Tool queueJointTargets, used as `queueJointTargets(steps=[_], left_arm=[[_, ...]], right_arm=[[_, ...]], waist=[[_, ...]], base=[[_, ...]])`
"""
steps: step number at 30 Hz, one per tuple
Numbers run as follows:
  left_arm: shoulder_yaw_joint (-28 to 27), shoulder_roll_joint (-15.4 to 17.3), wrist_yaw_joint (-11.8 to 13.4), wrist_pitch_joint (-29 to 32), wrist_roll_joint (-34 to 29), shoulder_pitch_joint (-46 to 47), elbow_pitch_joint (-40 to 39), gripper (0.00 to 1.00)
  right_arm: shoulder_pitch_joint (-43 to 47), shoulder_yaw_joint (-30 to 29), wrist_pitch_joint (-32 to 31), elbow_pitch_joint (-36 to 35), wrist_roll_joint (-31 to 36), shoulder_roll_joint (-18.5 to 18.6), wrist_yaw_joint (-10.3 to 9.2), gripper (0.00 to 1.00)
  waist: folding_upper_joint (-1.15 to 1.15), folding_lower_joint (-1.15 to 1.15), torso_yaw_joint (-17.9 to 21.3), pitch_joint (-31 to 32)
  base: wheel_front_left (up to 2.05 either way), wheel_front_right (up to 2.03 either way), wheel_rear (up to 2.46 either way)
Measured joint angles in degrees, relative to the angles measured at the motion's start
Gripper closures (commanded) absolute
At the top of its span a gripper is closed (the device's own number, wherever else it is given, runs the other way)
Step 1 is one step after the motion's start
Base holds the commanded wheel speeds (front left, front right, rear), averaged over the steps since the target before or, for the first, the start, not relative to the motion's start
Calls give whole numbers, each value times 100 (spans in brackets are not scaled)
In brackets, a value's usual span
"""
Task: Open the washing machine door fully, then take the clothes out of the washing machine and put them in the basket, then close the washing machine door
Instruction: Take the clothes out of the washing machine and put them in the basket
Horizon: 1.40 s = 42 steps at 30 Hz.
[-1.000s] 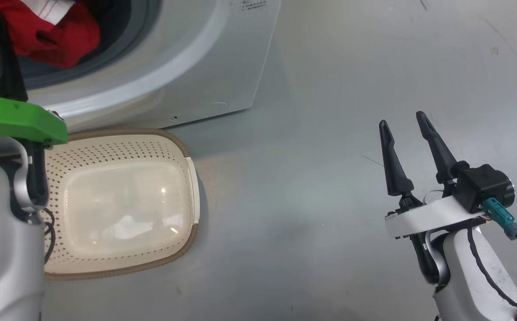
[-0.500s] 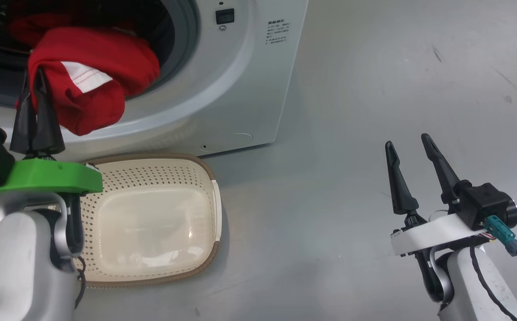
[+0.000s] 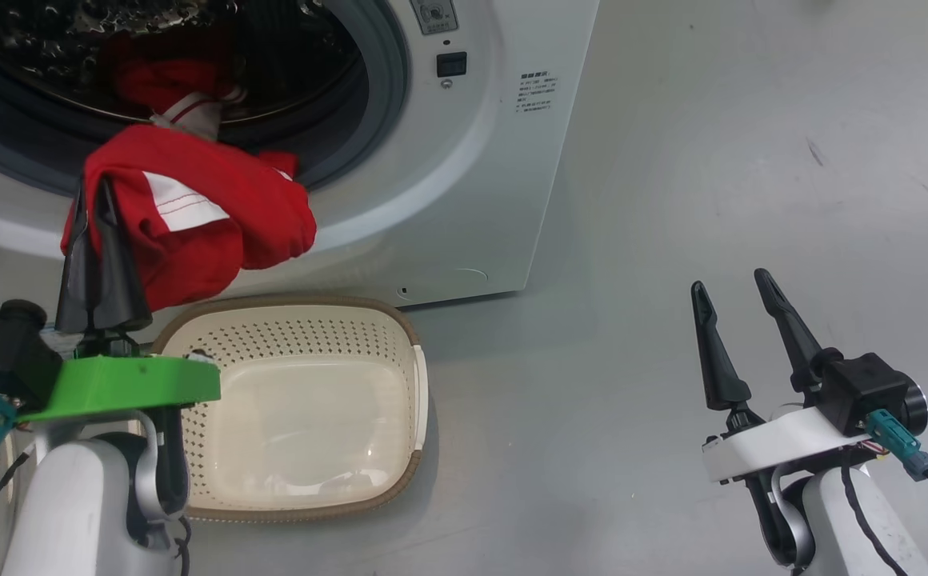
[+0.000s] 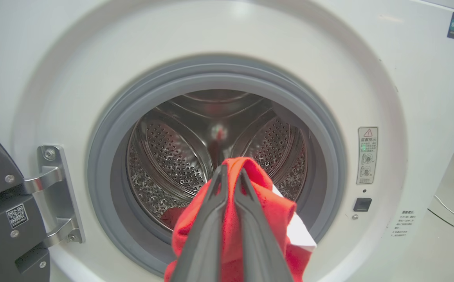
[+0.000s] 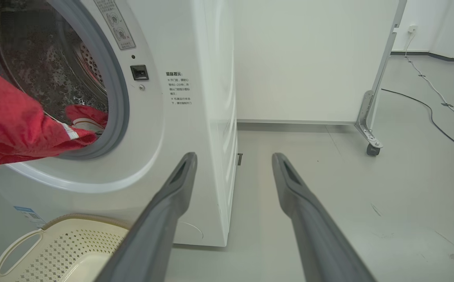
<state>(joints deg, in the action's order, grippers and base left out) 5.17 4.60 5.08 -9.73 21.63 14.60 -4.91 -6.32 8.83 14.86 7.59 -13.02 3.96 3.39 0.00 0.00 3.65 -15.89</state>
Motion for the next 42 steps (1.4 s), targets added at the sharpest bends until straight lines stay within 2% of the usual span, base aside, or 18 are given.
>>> queueJointTargets(steps=[12, 22, 33, 42], left_arm=[[196, -62, 43, -47, -4, -648, -143, 100], [424, -162, 68, -46, 62, -1058, 236, 100], [501, -174, 70, -204, 138, -977, 788, 100], [483, -181, 70, -278, 132, -298, 1522, 100]], right_arm=[[120, 38, 0, -19, 57, -14, 5, 0], [125, 93, 0, -148, 115, -8, 25, 0], [71, 135, 0, -354, 134, -3, 71, 0], [-224, 169, 0, -526, 147, -12, 124, 0]], waist=[[0, 0, -89, 91], [0, 0, -115, -92], [0, 0, -44, -565], [0, 0, 99, -1189]], base=[[0, 0, 0], [0, 0, 0], [0, 0, 0], [0, 0, 0]])
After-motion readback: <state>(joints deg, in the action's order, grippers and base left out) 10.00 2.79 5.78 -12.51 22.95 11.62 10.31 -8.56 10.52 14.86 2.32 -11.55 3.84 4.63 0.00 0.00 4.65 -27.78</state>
